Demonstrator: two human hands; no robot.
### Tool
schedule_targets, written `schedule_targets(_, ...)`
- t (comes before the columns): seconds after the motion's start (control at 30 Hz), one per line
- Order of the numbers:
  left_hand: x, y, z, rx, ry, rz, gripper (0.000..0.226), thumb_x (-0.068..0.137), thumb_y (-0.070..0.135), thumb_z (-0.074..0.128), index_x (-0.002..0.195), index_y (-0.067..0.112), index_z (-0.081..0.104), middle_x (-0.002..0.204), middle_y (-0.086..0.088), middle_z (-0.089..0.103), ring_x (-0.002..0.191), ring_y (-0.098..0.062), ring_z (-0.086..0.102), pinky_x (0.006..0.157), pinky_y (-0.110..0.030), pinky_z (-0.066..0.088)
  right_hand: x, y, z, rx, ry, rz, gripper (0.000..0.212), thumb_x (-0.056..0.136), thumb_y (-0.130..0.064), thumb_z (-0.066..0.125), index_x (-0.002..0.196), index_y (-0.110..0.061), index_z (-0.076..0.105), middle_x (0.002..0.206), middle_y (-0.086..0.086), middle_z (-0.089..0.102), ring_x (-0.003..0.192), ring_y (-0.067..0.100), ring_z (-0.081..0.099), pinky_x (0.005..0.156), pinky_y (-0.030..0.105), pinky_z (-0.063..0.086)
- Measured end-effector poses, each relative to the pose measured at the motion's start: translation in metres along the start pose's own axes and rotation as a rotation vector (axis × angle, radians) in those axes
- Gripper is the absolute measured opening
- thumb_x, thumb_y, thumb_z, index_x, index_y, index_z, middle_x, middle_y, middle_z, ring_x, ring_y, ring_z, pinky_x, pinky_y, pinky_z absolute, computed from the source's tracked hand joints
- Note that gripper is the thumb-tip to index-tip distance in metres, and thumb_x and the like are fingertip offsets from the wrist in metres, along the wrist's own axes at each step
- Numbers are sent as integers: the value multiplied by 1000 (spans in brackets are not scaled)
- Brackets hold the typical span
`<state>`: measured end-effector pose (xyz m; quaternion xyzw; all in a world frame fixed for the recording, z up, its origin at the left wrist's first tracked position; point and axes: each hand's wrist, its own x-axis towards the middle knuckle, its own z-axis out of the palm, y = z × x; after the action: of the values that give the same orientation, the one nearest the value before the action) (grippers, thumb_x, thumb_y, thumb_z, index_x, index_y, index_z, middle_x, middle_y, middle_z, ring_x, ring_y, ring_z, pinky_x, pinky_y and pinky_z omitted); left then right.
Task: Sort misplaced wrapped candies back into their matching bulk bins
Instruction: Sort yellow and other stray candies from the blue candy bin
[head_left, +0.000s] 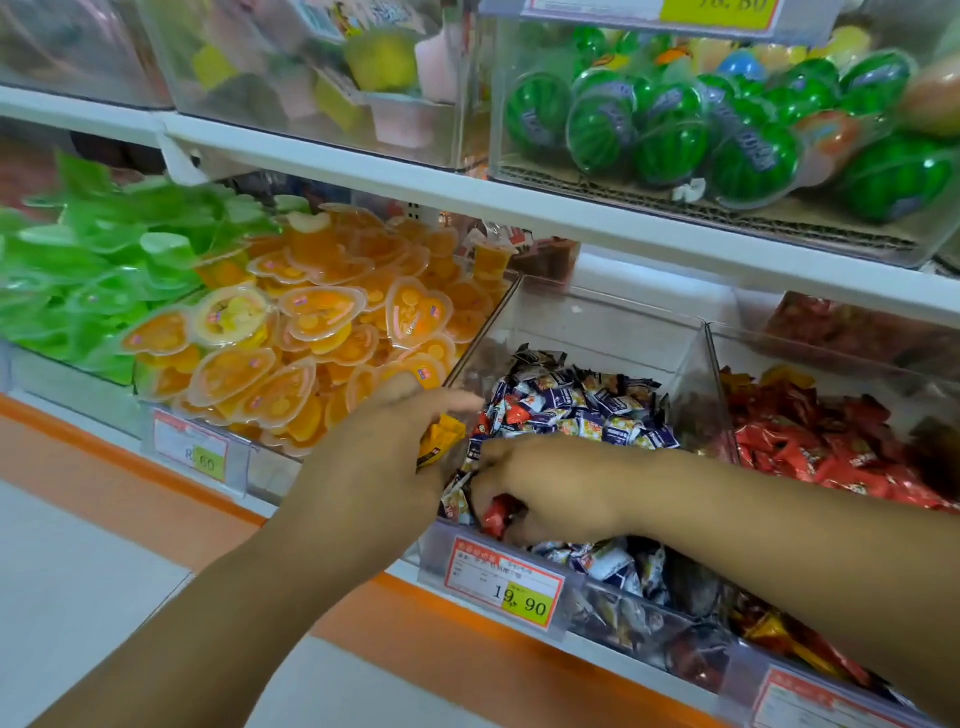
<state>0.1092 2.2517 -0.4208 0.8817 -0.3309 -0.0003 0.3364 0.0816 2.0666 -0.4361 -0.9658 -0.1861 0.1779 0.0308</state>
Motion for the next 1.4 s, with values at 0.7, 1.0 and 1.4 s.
schedule_targets(0.7,2,0,1,30,-11,-11,54,90,10,57,129,45,47,96,15,39,63,-11,46,54,-26,37,40,54,-36,105,77,422,44,90,-26,65,132,-17,55,131,2,58,113,20,55,86,24,42)
schedule_targets(1.0,3,-1,1,13,-21,-13,53,91,12,58,129,48,46,93,20,36,64,-12,48,54,-28,38,22,64,-43,317,420,458,16,86,-18,67,102,-18,66,98,-2,63,87,15,58,69,24,42)
schedule_targets(1.4,2,2,-1,15,-19,-9,51,90,11,59,127,46,49,89,15,36,66,-12,46,58,-33,41,35,24,-27,338,93,377,20,95,-31,53,81,-18,50,74,0,50,64,13,46,55,27,34)
